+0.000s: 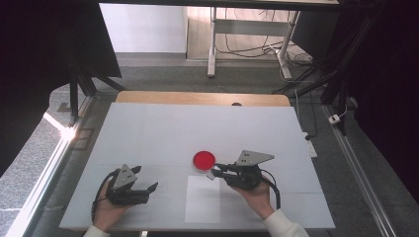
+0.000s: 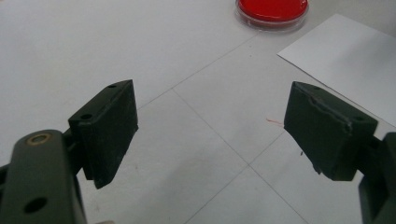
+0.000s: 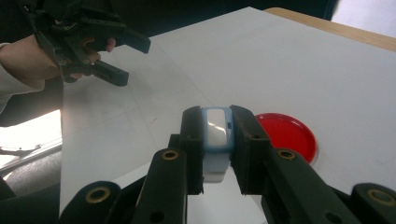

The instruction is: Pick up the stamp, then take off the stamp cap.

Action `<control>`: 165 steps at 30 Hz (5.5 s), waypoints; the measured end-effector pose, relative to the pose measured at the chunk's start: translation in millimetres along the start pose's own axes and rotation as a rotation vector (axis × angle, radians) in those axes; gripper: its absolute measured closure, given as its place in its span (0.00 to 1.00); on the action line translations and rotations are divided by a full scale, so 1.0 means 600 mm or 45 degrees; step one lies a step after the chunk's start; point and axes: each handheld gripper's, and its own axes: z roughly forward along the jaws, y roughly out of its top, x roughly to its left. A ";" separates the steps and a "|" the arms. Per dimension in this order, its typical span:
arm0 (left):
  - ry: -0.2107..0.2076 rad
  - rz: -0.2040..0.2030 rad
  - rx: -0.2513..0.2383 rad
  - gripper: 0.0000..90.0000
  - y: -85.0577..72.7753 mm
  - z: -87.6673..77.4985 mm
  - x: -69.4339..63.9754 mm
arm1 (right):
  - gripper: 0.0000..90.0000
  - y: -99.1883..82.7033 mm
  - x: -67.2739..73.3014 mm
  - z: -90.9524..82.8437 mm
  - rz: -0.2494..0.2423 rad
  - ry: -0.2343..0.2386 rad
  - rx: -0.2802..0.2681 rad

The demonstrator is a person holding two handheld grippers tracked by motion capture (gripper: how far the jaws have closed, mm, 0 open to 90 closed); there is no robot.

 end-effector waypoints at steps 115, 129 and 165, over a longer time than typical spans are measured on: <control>-0.177 0.152 -0.037 0.22 0.134 0.100 -0.131 | 0.83 0.001 0.005 0.006 0.062 -0.047 -0.144; -0.193 0.178 -0.028 0.24 0.141 0.121 -0.152 | 0.83 -0.001 0.005 0.009 0.094 -0.062 -0.149; -0.172 0.276 -0.043 0.46 0.147 0.144 -0.175 | 0.83 -0.004 0.005 0.012 0.112 -0.064 -0.152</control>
